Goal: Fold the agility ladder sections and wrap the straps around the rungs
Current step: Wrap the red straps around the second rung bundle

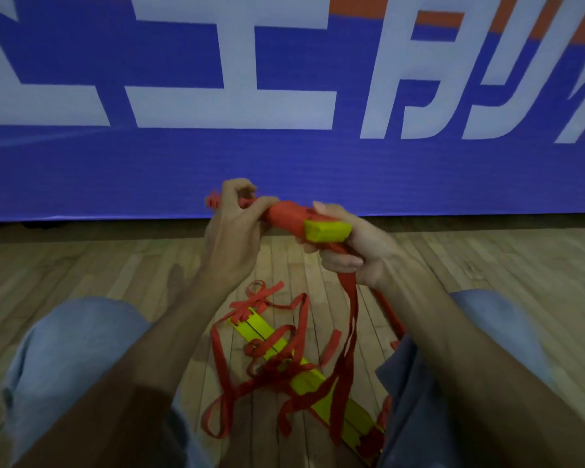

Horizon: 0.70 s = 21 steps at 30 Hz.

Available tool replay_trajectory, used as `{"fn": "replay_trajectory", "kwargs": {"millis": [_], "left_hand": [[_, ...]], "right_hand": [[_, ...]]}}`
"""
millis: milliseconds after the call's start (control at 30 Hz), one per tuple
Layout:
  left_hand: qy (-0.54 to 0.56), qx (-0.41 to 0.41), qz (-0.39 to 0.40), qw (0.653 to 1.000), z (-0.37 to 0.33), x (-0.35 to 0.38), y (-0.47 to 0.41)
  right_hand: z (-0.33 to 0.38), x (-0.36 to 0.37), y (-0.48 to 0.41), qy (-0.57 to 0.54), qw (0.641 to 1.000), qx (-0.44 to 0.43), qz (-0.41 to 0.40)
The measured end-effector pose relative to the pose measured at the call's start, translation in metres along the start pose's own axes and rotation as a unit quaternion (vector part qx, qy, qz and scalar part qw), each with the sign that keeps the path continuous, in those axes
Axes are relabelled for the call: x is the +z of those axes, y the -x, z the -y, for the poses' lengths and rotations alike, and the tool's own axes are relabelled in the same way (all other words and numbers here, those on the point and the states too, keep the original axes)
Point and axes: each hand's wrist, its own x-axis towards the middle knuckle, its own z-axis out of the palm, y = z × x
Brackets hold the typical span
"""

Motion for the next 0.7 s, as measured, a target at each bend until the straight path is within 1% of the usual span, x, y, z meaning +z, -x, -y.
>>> {"fn": "replay_trajectory", "kwargs": {"millis": [67,133,200,267,333,400,433,467,533,600,700], "left_hand": [[0.012,-0.010,0.038,0.999,0.002,0.000,0.002],[0.081,-0.072,0.071,0.992,-0.001,0.000,0.005],[0.133,-0.156,0.069,0.976,-0.003,0.000,0.006],[0.153,-0.197,0.063,0.966,-0.004,-0.003,0.004],[0.188,-0.222,0.079,0.954,-0.008,-0.005,0.001],[0.226,-0.251,0.094,0.937,-0.011,-0.004,0.000],[0.243,-0.263,0.100,0.928,-0.013,-0.004,0.000],[0.259,-0.275,0.106,0.920,-0.014,-0.003,0.000],[0.285,-0.305,0.112,0.902,-0.013,-0.002,-0.002],[0.314,-0.338,0.109,0.881,-0.012,-0.002,-0.003],[0.344,-0.371,0.115,0.855,-0.010,-0.002,-0.003]], "right_hand": [[0.001,0.001,-0.005,-0.005,1.000,-0.003,-0.020],[0.000,-0.001,-0.011,0.020,0.997,-0.036,-0.060],[-0.002,-0.003,-0.014,0.043,0.989,-0.086,-0.109],[0.000,-0.004,-0.013,0.071,0.975,-0.134,-0.161],[0.001,-0.003,-0.012,0.145,0.946,-0.196,-0.212],[-0.004,-0.003,-0.013,0.274,0.891,-0.256,-0.257],[-0.009,-0.004,-0.014,0.326,0.862,-0.280,-0.271],[-0.013,-0.005,-0.016,0.358,0.841,-0.299,-0.274],[-0.019,-0.008,-0.021,0.391,0.817,-0.330,-0.266],[-0.021,-0.012,-0.023,0.403,0.805,-0.351,-0.257],[-0.020,-0.022,-0.028,0.425,0.789,-0.347,-0.276]]}}
